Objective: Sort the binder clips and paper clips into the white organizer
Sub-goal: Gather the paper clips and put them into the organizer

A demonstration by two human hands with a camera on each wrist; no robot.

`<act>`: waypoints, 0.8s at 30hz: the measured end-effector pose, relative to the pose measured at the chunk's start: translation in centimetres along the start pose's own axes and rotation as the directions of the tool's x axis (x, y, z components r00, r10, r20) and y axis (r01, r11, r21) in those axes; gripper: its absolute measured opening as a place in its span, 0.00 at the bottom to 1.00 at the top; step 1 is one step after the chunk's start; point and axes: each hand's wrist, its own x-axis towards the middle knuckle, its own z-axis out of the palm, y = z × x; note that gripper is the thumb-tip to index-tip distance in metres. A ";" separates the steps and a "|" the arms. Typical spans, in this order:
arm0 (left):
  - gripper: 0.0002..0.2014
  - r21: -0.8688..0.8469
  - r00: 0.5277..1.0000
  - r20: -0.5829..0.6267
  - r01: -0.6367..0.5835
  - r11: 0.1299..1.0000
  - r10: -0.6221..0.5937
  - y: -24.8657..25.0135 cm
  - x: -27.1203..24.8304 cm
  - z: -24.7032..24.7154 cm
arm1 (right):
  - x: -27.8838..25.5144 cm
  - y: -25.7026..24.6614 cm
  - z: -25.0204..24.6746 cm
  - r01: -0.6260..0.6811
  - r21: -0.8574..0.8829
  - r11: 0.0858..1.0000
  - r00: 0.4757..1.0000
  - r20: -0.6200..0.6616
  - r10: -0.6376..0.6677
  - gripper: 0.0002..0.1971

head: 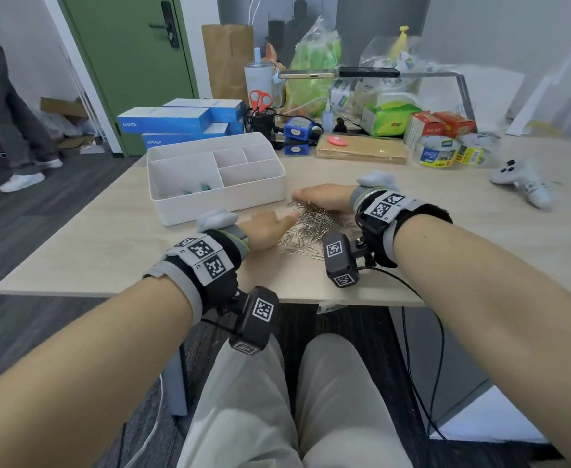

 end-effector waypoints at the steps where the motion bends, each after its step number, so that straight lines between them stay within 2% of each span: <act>1: 0.37 -0.039 0.999 -0.030 0.025 0.999 -0.027 0.4 0.1 0.6 | -0.1 0.2 0.2 0.007 0.018 1.000 1.000 0.007 -0.007 0.28; 3: 0.37 -0.085 0.986 -0.128 0.093 0.992 -0.103 1.5 0.7 1.9 | -0.7 0.6 0.4 0.039 0.026 0.999 0.999 0.027 -0.040 0.27; 5: 0.40 -0.128 0.954 -0.226 0.171 0.977 -0.197 2.4 1.5 2.9 | -1.4 1.1 0.4 0.076 0.014 0.997 0.997 0.020 -0.076 0.26; 8: 0.45 -0.202 0.923 -0.275 0.219 0.955 -0.270 2.9 3.1 3.9 | -2.4 2.1 -0.2 0.141 0.015 0.990 0.989 -0.040 -0.140 0.24; 10: 0.46 -0.221 0.923 -0.282 0.202 0.954 -0.261 3.1 4.0 4.0 | -3.2 3.1 -0.9 0.195 0.028 0.980 0.973 -0.133 -0.189 0.23; 13: 0.44 -0.218 0.927 -0.305 0.153 0.964 -0.216 4.0 5.2 4.1 | -4.3 5.2 -2.2 0.139 0.070 0.988 0.955 -0.275 -0.115 0.25; 15: 0.46 -0.225 0.934 -0.268 0.179 0.958 -0.238 4.9 5.7 3.9 | -5.2 6.6 -2.7 0.084 0.123 0.989 0.958 -0.284 -0.046 0.27; 18: 0.45 -0.185 0.955 -0.180 0.203 0.962 -0.236 5.8 5.8 3.2 | -6.1 8.1 -2.6 -0.003 0.135 0.991 0.976 -0.217 0.032 0.28; 21: 0.41 -0.087 0.988 -0.083 0.120 0.989 -0.127 6.2 5.5 2.6 | -6.2 9.5 -1.9 -0.098 0.068 0.993 0.981 -0.160 0.108 0.33; 24: 0.39 -0.155 0.999 -0.005 0.049 0.987 -0.050 6.9 4.1 2.3 | -6.0 9.0 -1.1 -0.113 0.016 0.994 0.986 -0.124 0.114 0.36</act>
